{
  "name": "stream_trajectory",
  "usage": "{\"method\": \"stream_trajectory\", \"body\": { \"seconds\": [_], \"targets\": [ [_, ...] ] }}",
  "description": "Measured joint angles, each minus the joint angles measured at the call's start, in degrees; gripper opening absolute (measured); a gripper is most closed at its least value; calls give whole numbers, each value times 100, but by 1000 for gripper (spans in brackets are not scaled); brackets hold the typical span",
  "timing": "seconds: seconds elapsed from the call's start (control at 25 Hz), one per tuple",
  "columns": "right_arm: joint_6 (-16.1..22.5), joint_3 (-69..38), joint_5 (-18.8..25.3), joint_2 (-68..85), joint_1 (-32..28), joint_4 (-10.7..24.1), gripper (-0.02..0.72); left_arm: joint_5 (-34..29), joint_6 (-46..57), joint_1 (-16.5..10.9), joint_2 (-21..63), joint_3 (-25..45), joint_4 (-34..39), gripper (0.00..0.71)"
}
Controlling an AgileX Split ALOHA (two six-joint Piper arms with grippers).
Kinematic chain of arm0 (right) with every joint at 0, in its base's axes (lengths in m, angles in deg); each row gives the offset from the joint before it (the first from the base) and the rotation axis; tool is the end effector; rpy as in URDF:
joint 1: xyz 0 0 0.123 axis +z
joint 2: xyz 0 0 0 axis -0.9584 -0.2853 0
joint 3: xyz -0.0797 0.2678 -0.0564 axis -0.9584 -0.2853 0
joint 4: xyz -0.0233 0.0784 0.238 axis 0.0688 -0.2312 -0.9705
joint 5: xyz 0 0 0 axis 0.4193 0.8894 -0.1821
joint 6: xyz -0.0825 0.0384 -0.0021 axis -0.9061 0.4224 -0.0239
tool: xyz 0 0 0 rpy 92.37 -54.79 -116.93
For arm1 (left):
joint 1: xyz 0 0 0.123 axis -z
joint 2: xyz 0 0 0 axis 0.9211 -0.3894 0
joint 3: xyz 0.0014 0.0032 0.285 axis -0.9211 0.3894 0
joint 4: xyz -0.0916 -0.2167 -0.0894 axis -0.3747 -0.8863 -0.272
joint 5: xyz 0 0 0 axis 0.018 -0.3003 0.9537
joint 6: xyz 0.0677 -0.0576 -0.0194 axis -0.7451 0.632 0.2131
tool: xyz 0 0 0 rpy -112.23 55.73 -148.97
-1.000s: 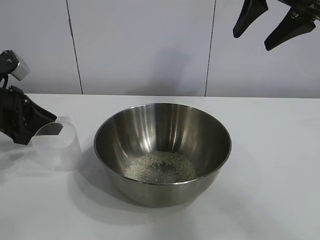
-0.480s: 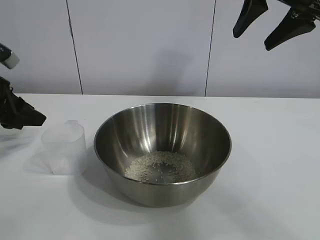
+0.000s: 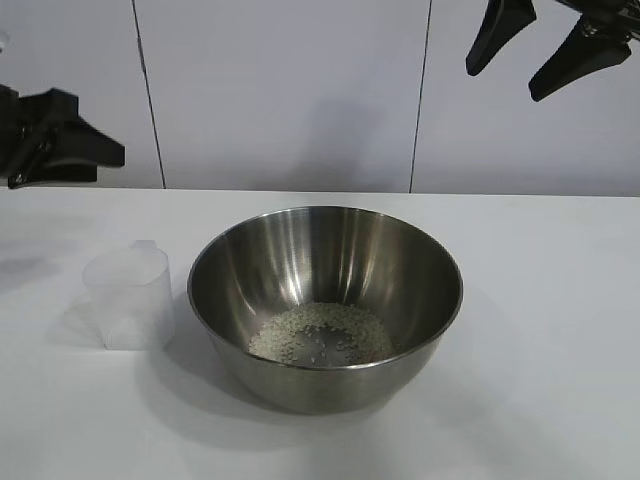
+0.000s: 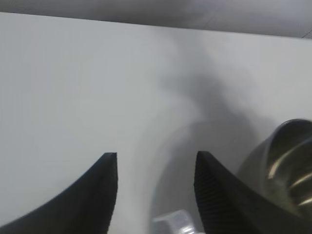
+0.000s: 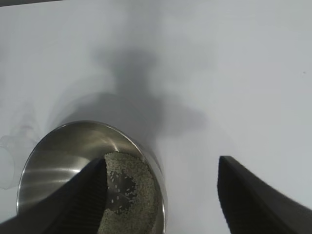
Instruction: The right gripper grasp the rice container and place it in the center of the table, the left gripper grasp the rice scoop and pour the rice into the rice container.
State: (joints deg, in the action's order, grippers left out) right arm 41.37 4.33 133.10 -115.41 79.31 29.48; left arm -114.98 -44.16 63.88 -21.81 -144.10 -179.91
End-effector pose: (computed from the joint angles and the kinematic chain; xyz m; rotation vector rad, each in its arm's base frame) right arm 0.3646 0.0614 0.3170 -0.0483 2.5609 0.4314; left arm 0.3670 -0.0432 0.1984 0.1793 2.1058 -0.9156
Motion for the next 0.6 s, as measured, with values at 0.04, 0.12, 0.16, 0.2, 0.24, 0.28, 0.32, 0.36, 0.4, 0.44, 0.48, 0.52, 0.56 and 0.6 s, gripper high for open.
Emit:
{"method": "stream_trajectory", "body": {
  "seconds": [0.04,0.12,0.16,0.2,0.24,0.28,0.32,0.36,0.4,0.44,0.48,0.52,0.56,0.6],
  "targets": [
    [0,0,0,0,0,0,452,-208,277,0,85,-106,5,361],
    [0,0,0,0,0,0,452,-642,832,0,215,-368,152,361],
    [0,0,0,0,0,0,452,-785,1197,0,273,-575,439,361],
    [0,0,0,0,0,0,452,-922,1607,0,317,-825,878,361],
    [-5,0,0,0,0,0,452,-1022,1980,12,356,-1112,1343,361],
    [-23,0,0,0,0,0,452,-1094,2456,44,376,-1375,1959,361],
    [-46,0,0,0,0,0,452,-1150,2951,86,392,-1718,2614,361],
    [-57,0,0,0,0,0,452,-1209,3451,161,392,-2076,3269,361],
    [-78,0,0,0,0,0,452,-1244,3861,267,392,-2381,3816,361],
    [-89,0,0,0,0,0,452,-1274,4325,412,392,-2741,4447,361],
    [-109,0,0,0,0,0,452,-1322,4782,563,392,-3091,5055,361],
    [-118,0,0,0,0,0,452,-1378,5145,781,392,-3407,5633,361],
    [-124,0,0,0,0,0,452,-1415,5551,1027,392,-3639,6086,361],
    [-129,0,0,0,0,0,452,-1445,5928,1246,392,-3871,6569,361]
  ]
}}
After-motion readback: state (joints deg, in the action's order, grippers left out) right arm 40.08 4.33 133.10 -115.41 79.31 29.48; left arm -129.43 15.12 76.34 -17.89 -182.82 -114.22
